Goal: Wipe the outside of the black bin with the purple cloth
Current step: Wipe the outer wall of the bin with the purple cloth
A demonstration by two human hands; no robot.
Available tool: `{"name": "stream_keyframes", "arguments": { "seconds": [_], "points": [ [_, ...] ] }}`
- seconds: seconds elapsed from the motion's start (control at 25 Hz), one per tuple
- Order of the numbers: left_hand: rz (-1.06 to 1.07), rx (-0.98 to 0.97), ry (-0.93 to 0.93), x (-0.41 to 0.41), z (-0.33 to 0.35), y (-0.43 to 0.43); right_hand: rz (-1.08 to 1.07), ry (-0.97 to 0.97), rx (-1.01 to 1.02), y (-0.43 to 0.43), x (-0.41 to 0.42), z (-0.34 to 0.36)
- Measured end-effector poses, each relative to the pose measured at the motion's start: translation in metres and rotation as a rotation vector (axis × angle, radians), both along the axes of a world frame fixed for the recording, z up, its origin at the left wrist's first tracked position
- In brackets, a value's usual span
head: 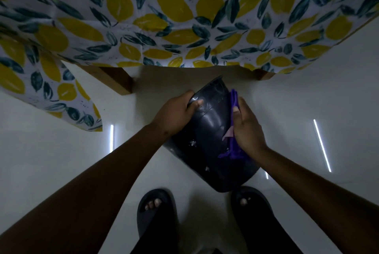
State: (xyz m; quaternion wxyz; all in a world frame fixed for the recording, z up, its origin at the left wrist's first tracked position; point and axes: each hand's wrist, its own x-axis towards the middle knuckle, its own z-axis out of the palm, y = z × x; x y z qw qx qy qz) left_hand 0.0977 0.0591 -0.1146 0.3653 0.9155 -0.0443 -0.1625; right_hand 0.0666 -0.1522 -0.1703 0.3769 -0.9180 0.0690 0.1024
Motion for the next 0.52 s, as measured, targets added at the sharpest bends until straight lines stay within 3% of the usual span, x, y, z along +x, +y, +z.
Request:
{"name": "stream_keyframes", "arguments": {
  "seconds": [0.08,0.16,0.28,0.36,0.48,0.52],
  "points": [
    [0.018,0.014,0.015,0.001,-0.002,0.000,0.033,-0.029,-0.131,0.006,-0.014,0.004],
    [0.024,0.041,0.037,0.003,-0.004,0.002,0.360,-0.238,-0.397,0.017,-0.050,0.006],
    [0.008,0.022,0.058,0.009,-0.003,-0.001,0.640,-0.394,-0.460,0.015,-0.070,0.001],
    [0.001,-0.028,0.051,0.012,-0.001,-0.005,0.454,-0.314,-0.387,0.007,-0.047,0.001],
    [0.029,-0.006,0.018,0.010,-0.006,-0.004,-0.038,-0.010,-0.012,-0.006,-0.006,-0.003],
    [0.035,0.011,0.012,0.010,-0.008,-0.005,-0.069,0.011,-0.009,-0.003,-0.008,0.000]
  ]
}}
